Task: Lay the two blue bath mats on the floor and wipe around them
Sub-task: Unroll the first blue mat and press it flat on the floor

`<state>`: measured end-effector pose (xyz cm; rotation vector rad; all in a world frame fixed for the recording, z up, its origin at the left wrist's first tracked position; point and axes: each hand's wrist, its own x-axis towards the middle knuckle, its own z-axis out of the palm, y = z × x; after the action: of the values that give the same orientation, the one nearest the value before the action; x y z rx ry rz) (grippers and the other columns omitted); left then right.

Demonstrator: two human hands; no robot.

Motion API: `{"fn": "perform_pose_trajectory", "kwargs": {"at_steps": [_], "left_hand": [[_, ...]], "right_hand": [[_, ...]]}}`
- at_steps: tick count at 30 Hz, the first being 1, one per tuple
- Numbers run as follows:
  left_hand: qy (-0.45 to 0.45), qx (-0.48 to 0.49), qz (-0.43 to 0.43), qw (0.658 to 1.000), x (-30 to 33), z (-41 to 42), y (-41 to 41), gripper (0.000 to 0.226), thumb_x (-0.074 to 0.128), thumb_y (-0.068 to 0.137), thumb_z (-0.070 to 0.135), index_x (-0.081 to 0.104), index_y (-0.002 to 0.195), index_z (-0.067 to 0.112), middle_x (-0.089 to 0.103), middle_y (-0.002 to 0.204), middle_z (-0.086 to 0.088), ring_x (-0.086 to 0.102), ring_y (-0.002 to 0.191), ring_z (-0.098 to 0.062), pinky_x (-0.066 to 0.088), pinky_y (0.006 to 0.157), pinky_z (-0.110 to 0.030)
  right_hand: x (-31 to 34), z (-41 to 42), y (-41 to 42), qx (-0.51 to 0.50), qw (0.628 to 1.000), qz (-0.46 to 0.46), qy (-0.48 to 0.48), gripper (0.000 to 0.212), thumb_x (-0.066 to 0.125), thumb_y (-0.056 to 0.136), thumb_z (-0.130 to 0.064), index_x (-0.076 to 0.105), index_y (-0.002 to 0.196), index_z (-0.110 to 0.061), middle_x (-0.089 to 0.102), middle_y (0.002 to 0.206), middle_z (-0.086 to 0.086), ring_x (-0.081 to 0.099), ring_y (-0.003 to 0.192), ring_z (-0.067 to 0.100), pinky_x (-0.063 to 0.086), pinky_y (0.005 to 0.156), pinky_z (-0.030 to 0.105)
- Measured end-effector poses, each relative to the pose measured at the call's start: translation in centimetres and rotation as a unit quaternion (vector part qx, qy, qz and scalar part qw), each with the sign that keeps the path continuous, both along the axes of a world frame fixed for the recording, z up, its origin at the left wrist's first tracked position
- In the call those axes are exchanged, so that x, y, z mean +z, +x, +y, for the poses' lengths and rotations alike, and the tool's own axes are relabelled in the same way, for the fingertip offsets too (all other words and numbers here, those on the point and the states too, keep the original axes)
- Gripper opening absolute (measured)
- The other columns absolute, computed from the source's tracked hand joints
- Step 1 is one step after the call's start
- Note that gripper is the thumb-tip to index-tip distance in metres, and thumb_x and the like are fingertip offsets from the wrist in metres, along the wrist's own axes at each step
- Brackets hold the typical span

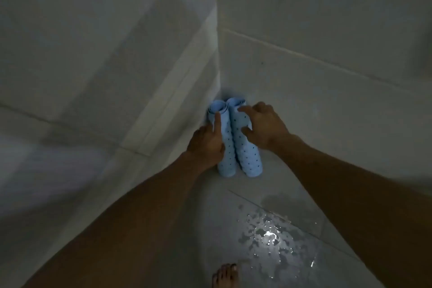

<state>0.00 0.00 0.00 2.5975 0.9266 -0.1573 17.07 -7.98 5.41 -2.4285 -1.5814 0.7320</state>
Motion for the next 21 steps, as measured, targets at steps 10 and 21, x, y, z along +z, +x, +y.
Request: {"fn": "perform_pose_trajectory", "kwargs": {"at_steps": [10,21], "left_hand": [[0.017,0.076,-0.129,0.989,-5.1,2.0,1.7,0.045,0.056,0.093,0.018,0.046,0.136,0.007,0.053,0.13,-0.015,0.052,0.117,-0.029,0.049,0.094,-0.044],[-0.064,0.068,-0.228,0.969,-3.9,-1.4,-2.1,0.021,0.065,0.083,0.006,0.052,0.098,0.003,0.046,0.113,-0.014,0.051,0.093,-0.019,0.046,0.073,-0.026]], "right_hand": [[-6.8,4.7,-1.0,0.02,0.999,-0.002,0.032,0.055,0.067,0.088,-0.021,0.05,0.14,-0.026,0.041,0.138,0.019,0.042,0.126,0.037,0.039,0.101,0.044],[-8.1,-0.7,-3.3,-0.035,0.972,0.211,0.1,0.045,0.078,0.08,-0.013,0.052,0.116,-0.015,0.058,0.113,0.006,0.057,0.098,0.022,0.051,0.084,0.04]]}}
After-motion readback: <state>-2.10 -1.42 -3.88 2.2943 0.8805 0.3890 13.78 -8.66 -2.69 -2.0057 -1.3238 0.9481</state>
